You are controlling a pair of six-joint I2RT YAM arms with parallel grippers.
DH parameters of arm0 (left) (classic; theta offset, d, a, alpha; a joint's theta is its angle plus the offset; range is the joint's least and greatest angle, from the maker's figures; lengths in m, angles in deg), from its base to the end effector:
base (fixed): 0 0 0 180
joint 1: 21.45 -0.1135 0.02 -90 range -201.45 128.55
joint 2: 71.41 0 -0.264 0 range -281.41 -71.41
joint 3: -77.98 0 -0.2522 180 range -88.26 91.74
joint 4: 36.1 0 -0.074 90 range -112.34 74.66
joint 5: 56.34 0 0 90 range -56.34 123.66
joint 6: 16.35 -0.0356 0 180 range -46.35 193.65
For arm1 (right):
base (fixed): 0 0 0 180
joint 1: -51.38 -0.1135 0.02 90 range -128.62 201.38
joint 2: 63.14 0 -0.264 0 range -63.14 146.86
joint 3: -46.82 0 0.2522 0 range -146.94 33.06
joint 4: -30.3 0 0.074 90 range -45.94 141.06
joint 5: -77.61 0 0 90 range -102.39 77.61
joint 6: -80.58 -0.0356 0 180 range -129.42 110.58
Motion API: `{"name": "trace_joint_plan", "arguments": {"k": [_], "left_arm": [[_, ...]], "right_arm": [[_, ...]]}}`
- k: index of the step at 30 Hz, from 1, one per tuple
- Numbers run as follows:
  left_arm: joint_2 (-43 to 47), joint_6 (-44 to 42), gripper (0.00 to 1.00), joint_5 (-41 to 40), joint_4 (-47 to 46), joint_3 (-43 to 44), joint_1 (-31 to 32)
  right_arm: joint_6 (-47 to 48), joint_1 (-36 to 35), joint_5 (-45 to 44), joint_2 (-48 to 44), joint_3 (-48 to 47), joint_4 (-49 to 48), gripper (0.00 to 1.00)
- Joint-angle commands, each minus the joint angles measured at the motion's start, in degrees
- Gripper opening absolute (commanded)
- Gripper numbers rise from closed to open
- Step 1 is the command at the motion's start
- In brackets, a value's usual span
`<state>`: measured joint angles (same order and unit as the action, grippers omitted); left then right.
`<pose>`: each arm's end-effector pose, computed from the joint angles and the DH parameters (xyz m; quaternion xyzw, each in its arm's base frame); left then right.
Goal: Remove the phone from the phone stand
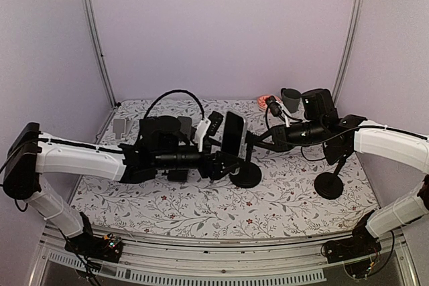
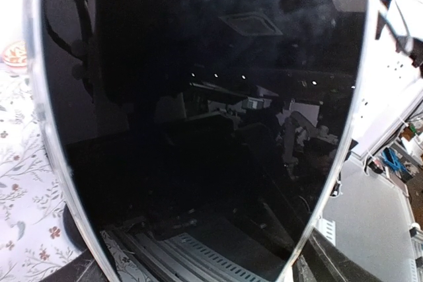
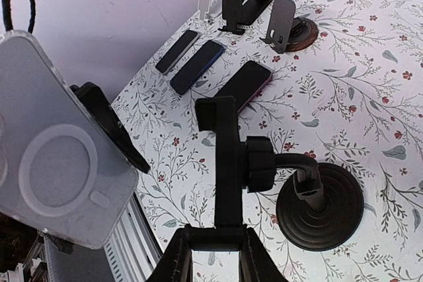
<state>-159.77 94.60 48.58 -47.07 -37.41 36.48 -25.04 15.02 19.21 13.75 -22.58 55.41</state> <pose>0.1775 -0.3006 0.2518 0.3226 0.7091 -0.4714 0.4134 0.2290 0.1917 0.2815 -0.2805 0.8067 0.4172 0.3107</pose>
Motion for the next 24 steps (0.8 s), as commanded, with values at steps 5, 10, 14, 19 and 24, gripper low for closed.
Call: {"name": "trace_joint_plan", "arguments": {"k": [5,10,14,19,24], "left_arm": [[11.4,2.0,0.32,-9.6,-3.9,-6.2,-5.3],[14.2,2.8,0.32,-11.9,-2.5,-8.5,-7.5],[15.2,3.0,0.32,-13.2,-2.3,-9.6,-8.2],[16.2,2.9,0.32,-14.9,-2.0,-10.4,-8.6],[17.5,3.1,0.32,-17.2,-1.4,-11.5,-9.5]], "right_arm": [[0.5,0.4,-3.1,2.3,-6.7,-2.7,0.00],[1.4,0.5,-3.8,6.3,-12.6,-3.3,0.00],[2.2,0.8,-4.6,9.9,-17.5,-3.6,0.00],[2.9,1.3,-5.3,15.2,-24.1,-4.0,0.00],[3.6,2.2,-5.5,20.7,-30.7,-4.1,0.00]]}}
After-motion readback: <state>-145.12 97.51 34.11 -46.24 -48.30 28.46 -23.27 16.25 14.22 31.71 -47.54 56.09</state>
